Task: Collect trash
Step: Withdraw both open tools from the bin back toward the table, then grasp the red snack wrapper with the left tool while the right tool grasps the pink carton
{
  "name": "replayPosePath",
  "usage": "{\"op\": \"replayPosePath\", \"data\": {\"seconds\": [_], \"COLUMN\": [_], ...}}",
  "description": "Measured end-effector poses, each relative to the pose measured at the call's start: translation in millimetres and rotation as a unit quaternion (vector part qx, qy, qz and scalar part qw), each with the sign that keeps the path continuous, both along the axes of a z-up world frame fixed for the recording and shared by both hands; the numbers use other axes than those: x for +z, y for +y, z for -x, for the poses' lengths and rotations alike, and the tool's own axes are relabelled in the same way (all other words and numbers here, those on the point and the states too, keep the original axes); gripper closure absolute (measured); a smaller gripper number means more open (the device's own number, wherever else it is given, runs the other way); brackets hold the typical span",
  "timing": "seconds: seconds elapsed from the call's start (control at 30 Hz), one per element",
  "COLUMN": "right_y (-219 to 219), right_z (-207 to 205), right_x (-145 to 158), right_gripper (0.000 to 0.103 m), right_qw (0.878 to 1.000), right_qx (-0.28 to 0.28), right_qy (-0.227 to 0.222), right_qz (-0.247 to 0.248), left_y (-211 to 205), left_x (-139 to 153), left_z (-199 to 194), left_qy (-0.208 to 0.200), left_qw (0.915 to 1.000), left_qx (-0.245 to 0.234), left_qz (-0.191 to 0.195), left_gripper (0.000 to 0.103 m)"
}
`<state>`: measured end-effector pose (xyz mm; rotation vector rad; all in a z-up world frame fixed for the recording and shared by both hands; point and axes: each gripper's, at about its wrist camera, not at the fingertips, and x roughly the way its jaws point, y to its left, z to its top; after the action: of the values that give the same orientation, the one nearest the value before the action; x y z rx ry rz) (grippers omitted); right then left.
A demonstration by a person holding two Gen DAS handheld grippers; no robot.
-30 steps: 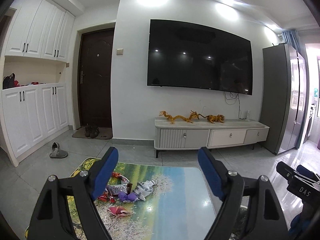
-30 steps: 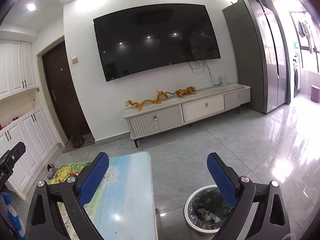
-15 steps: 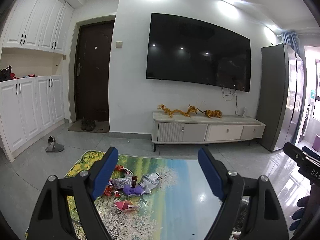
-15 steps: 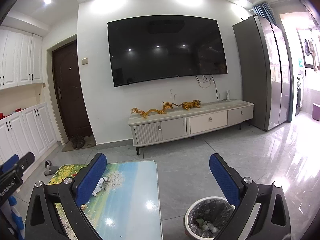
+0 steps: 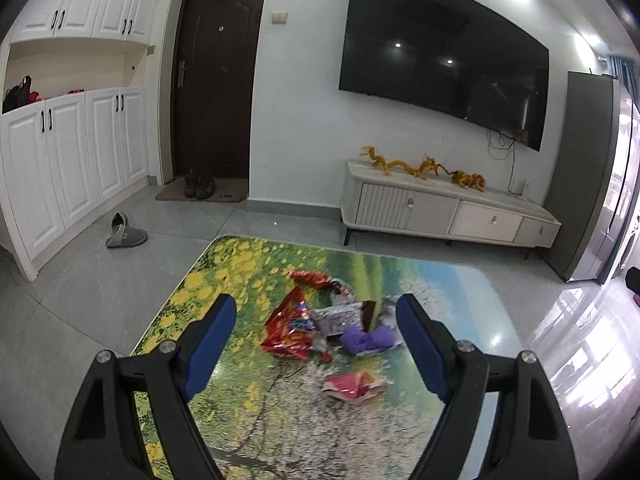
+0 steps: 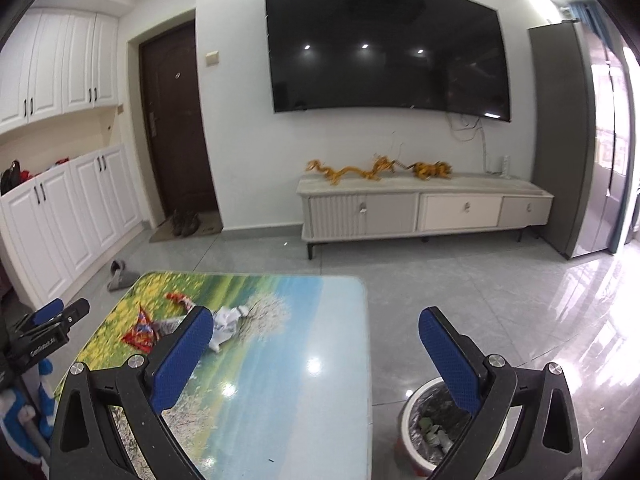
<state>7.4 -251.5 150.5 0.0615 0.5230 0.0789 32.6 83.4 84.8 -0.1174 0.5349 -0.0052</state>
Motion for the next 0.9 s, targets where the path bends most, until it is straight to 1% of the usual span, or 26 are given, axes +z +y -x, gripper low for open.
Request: {"op": "replayPosePath", "data": {"seconds": [0.13, 0.2, 0.3, 0.43, 0.6, 0.77, 0.9], "right_y": [17, 25, 44, 78, 123, 155, 174], "right_z": [-23, -34, -49, -63, -77, -90, -95], "right_x": [-24, -39, -61, -83, -109, -134, -147], "right_gripper": [0.000, 0.000, 0.000, 0.000, 0.000, 0.000, 0.000], "right_qw": [0.999, 0.997, 0.992, 0.983, 0.966, 0.949, 0.938], "right_qx": [0.024, 0.042, 0.076, 0.132, 0.209, 0.260, 0.289], "right_qy": [0.038, 0.061, 0.096, 0.127, 0.154, 0.180, 0.191], "right_qz": [-0.008, -0.019, -0.033, -0.022, -0.003, 0.001, 0.001], "left_y": [37, 48, 56, 51, 45, 44, 42], "left_x": [-33, -49, -66, -77, -89, -94, -97], "left_z": [-19, -27, -39, -57, -84, -108, -127], "left_qy": [0.046, 0.068, 0.086, 0.101, 0.114, 0.115, 0.122], "left_qw": [0.9987, 0.9969, 0.9949, 0.9921, 0.9886, 0.9880, 0.9861], "left_qx": [0.000, -0.007, -0.022, -0.052, -0.076, -0.089, -0.103], "left_qz": [0.024, 0.038, 0.047, 0.054, 0.062, 0.053, 0.047], "left_gripper": [0.022, 0.022, 0.022, 0.022, 0.022, 0.022, 0.022]}}
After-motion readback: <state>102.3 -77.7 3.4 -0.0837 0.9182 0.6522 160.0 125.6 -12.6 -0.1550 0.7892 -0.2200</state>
